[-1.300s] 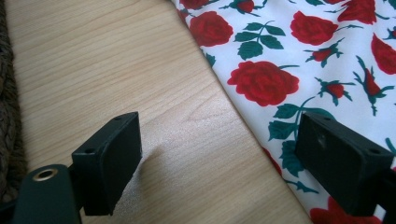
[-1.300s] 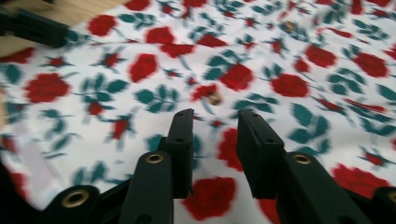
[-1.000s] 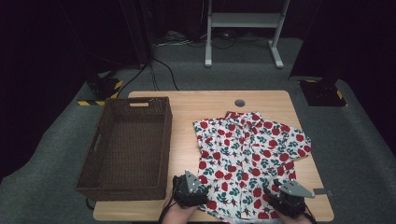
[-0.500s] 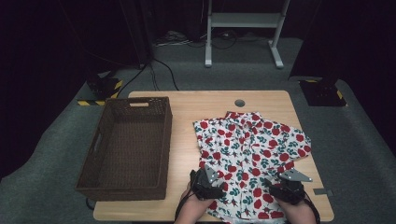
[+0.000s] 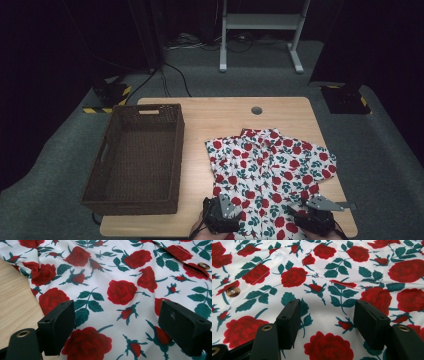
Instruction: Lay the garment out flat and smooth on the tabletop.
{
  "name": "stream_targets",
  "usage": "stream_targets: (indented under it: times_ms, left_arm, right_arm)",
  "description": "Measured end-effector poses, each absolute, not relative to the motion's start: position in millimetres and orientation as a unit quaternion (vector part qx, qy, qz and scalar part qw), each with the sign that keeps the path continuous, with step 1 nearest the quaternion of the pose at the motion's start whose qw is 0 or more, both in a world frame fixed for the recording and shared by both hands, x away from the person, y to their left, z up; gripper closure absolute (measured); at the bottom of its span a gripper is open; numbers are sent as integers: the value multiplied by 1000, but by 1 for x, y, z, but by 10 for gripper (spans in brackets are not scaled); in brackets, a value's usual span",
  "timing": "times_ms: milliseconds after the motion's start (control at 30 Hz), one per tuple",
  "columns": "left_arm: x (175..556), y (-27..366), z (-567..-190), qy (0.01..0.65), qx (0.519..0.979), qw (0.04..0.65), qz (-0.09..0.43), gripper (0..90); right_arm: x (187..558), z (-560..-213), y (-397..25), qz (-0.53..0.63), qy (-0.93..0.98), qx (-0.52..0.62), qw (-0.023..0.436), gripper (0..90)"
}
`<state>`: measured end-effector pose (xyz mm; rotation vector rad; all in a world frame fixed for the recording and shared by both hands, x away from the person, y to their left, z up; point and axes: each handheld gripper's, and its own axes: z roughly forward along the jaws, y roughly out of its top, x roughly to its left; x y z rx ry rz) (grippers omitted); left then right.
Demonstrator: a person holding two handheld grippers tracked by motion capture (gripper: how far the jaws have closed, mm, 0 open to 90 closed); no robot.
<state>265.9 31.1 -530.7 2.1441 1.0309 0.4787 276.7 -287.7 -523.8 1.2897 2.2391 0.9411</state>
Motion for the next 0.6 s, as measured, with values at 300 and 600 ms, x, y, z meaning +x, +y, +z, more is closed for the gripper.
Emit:
stream_targets:
  times_ms: [300,600]
  left_arm:
    - [306,18,-513,382,824,366,203,147]
    - [322,3,-531,390,834,349,176,146]
  right_arm:
    - [306,-515,-288,351,779,471,221,330]
    - [322,-527,-284,334,780,483,214,325]
